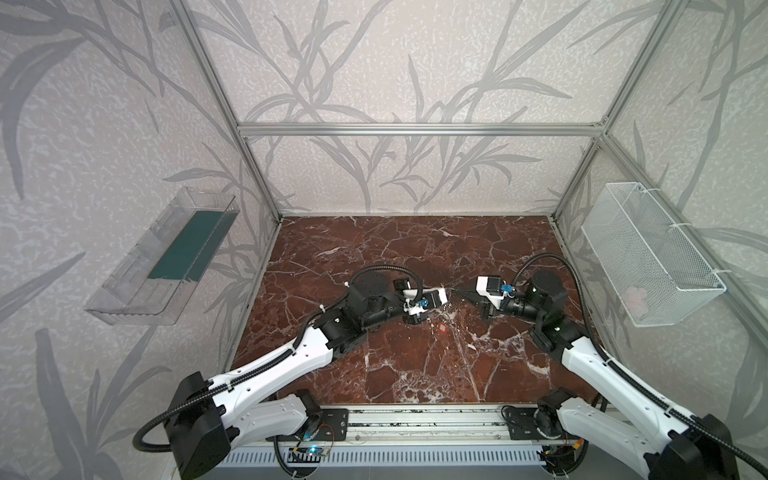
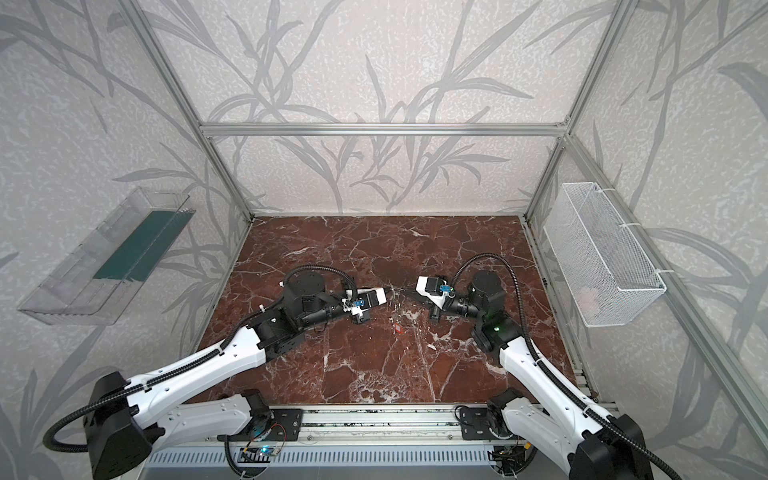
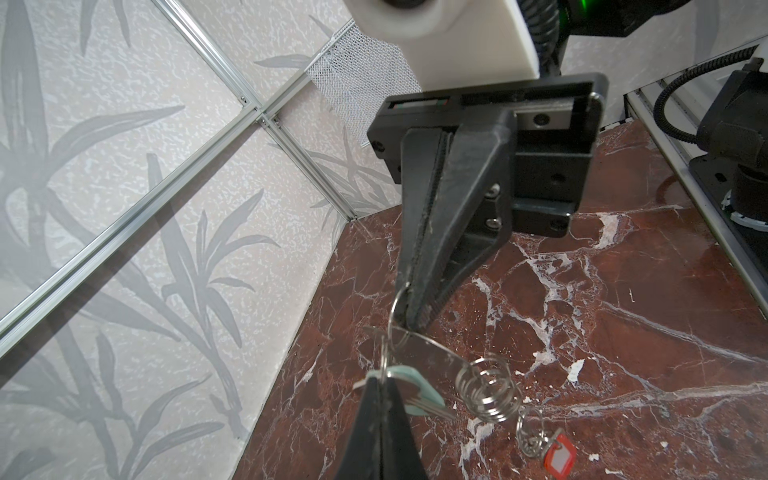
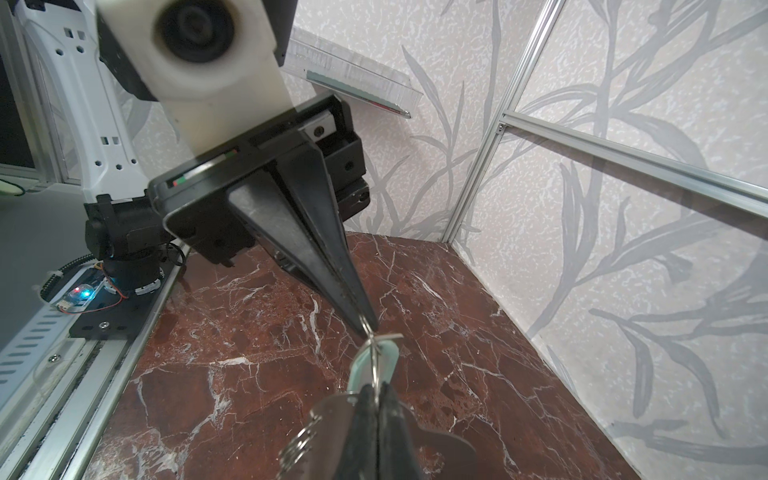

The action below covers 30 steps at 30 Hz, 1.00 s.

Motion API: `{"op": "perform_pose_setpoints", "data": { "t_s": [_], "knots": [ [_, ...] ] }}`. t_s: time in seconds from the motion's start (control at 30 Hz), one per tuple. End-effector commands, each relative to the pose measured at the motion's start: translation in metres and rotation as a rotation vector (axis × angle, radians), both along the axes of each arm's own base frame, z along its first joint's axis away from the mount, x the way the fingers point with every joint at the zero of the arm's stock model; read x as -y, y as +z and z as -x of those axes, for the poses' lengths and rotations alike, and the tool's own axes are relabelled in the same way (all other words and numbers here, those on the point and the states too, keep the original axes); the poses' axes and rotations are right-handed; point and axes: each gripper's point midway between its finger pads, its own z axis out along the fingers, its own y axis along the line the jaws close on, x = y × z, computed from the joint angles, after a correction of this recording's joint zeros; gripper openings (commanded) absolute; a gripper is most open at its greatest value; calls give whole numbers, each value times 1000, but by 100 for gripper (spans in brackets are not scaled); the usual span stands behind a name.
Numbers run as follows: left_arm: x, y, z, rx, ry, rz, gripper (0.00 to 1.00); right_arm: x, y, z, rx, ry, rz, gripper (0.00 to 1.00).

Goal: Put the keys on the keyring

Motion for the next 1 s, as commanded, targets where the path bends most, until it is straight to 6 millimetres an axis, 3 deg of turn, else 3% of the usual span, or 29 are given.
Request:
{"op": "perform_pose_setpoints", "data": {
  "t_s": [0.0, 0.4, 0.7, 0.97],
  "knots": [
    [-3, 18, 5, 70, -16, 44, 0, 0, 25, 1, 34, 2, -48, 0],
    [-1, 22, 5, 91, -15, 54, 0, -2, 24, 1, -25, 23, -60, 0],
    [-2, 14, 8, 107, -3, 38, 0, 3, 39, -10, -21, -43, -143, 0],
    [-2, 6, 4, 98, 12, 30, 0, 4, 49, -8, -7, -40, -181, 0]
  ]
}}
